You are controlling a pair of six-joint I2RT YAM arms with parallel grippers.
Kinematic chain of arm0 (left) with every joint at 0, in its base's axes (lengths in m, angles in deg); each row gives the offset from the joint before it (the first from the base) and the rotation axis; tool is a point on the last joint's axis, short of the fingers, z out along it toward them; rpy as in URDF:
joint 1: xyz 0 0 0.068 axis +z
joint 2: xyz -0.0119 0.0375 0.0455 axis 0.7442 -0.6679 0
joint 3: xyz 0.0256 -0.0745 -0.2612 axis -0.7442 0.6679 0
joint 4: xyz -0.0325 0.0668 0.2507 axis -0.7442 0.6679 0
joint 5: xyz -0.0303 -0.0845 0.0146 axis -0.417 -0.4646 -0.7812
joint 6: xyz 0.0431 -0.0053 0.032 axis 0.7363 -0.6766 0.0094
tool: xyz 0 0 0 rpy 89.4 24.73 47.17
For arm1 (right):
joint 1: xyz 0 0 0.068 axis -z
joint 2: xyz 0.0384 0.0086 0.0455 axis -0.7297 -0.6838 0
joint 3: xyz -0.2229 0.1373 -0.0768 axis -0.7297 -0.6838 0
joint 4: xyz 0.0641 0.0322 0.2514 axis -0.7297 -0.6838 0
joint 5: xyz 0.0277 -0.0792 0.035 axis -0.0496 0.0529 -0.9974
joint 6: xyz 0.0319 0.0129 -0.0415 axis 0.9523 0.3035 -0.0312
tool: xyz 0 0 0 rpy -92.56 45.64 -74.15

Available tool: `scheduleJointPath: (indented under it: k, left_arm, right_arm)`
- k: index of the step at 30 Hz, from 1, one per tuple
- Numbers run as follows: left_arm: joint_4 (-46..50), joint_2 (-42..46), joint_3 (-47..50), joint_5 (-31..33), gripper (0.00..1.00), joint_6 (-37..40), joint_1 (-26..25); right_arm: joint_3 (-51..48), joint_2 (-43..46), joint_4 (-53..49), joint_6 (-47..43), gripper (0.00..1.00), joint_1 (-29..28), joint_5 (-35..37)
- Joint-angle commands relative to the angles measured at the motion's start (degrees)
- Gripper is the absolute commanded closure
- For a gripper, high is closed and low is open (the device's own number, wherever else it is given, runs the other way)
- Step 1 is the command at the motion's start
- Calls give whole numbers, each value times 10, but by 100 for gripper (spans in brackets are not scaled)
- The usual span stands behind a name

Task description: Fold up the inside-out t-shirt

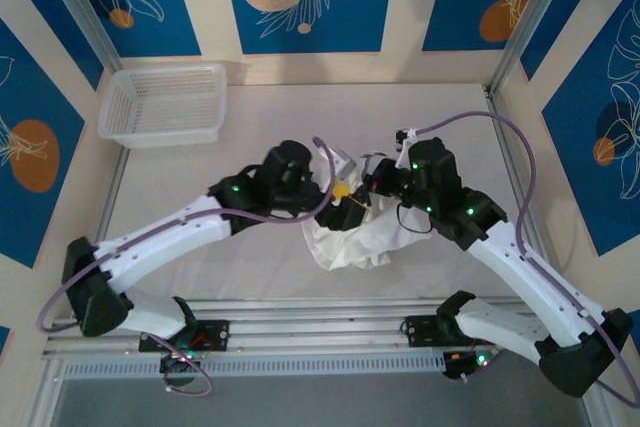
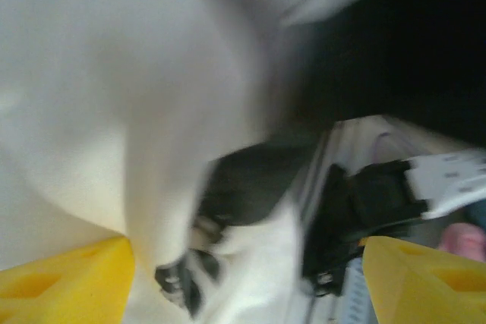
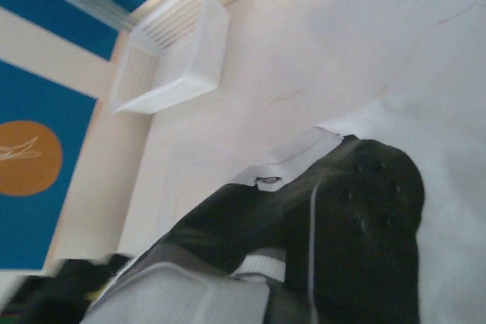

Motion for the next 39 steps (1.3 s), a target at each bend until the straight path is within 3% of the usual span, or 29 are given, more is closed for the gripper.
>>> scheduleJointPath:
  k: [1, 5, 8, 11, 15, 18, 21, 23, 27, 31, 33, 35, 36, 38, 39]
  left_arm:
    - [-49, -40, 56, 68, 22, 36, 5]
    - [-68, -128, 88, 194, 21, 28, 15]
    - [-95, -152, 128, 252, 20, -16, 60]
    - [-118, -149, 169, 283, 20, -46, 123]
    - [-119, -107, 204, 299, 17, -45, 187]
    - [-142, -46, 222, 219, 15, -25, 199]
    - [-224, 25, 236, 22, 14, -45, 191]
    - [-251, 47, 217, -60, 14, -38, 162]
    - [-170, 43, 121, -65, 13, 31, 77]
    - [-132, -3, 60, 2, 13, -13, 74]
    - [-149, -31, 46, -28, 15, -24, 82]
    - [-154, -62, 30, -56, 31, -33, 83]
    - [-143, -75, 19, -47, 45, -38, 84]
    - [-112, -101, 4, -7, 83, -72, 100]
    - [-112, -109, 7, -7, 94, -99, 115]
  right_arm:
    - [49, -2, -64, 65, 100, -20, 155]
    - [96, -6, -151, 140, 100, -19, 216]
    - [152, -7, -239, 203, 100, 3, 225]
    - [185, 1, -273, 228, 100, 37, 192]
    - [159, 26, -224, 217, 100, 77, 110]
    - [136, 26, -207, 210, 100, 82, 87]
    - [105, 16, -174, 184, 100, 82, 46]
    - [77, 11, -120, 137, 100, 81, -9]
    - [39, 6, -17, 42, 100, 80, -133]
    - [34, 6, -10, -2, 100, 78, -178]
    - [31, 8, -17, -5, 100, 78, -198]
    - [23, 12, -4, -13, 100, 77, -249]
    - [19, 13, 2, -19, 100, 77, -269]
    - [2, 29, 10, -34, 100, 77, -304]
    - [-4, 38, 9, -43, 100, 77, -312]
